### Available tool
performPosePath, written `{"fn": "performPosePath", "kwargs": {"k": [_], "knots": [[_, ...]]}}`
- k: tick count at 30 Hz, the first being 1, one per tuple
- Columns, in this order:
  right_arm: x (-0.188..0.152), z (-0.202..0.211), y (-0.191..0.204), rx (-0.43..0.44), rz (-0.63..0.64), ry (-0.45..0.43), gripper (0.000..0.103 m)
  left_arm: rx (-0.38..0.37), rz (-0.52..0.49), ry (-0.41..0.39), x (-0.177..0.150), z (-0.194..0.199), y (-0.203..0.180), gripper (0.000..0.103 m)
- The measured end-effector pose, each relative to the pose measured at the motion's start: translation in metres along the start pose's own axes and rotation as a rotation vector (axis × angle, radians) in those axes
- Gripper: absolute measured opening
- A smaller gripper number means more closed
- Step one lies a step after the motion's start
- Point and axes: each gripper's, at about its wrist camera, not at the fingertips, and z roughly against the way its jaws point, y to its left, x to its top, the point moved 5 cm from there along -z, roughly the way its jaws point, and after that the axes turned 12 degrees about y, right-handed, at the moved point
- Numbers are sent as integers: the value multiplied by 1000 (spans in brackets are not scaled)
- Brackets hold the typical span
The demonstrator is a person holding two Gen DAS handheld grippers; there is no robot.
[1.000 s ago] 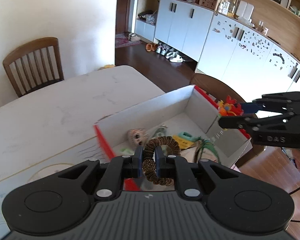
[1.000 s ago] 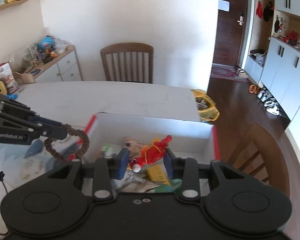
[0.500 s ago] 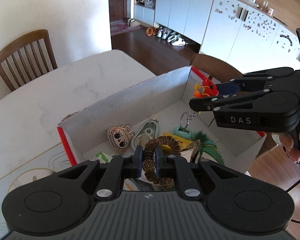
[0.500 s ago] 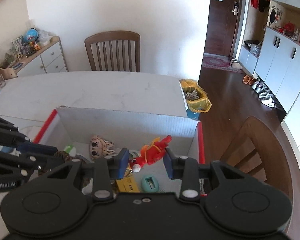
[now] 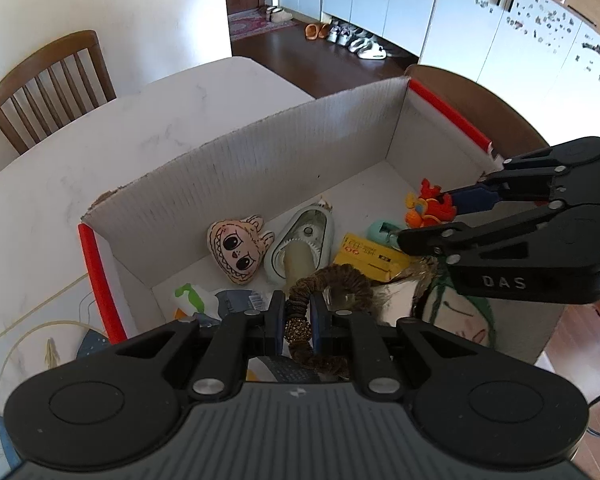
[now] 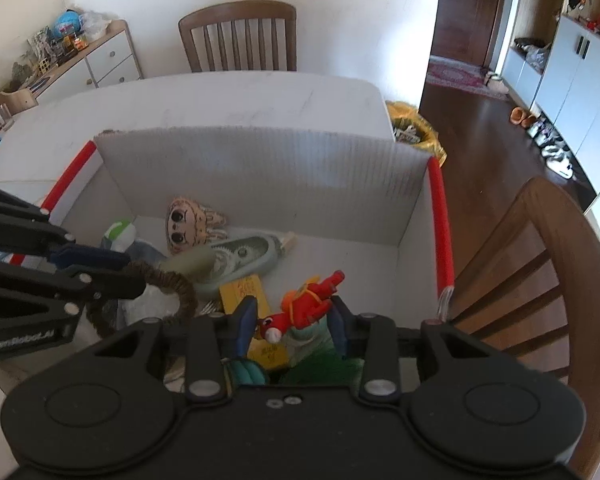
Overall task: Organize objects
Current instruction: 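Open the right gripper then the left to drop the keychain and rope ring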
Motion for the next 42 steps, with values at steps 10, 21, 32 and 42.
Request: {"fn": "performPosePath", "kwargs": {"k": [10,21,32,42], "knots": [[1,-4,-8,49,-18,28,38,42,-22,15,1,-12,-6,12],[-3,7,-13,85,-41,35,44,48,-17,14,-4,-14,-8,13],[-7,36,-19,114,-80,-34,53,35,-14,-15,-11,4,-14,14],[-15,55,-10,140,-86,-75,55,18,1,-82,-15,31,-14,32]]}}
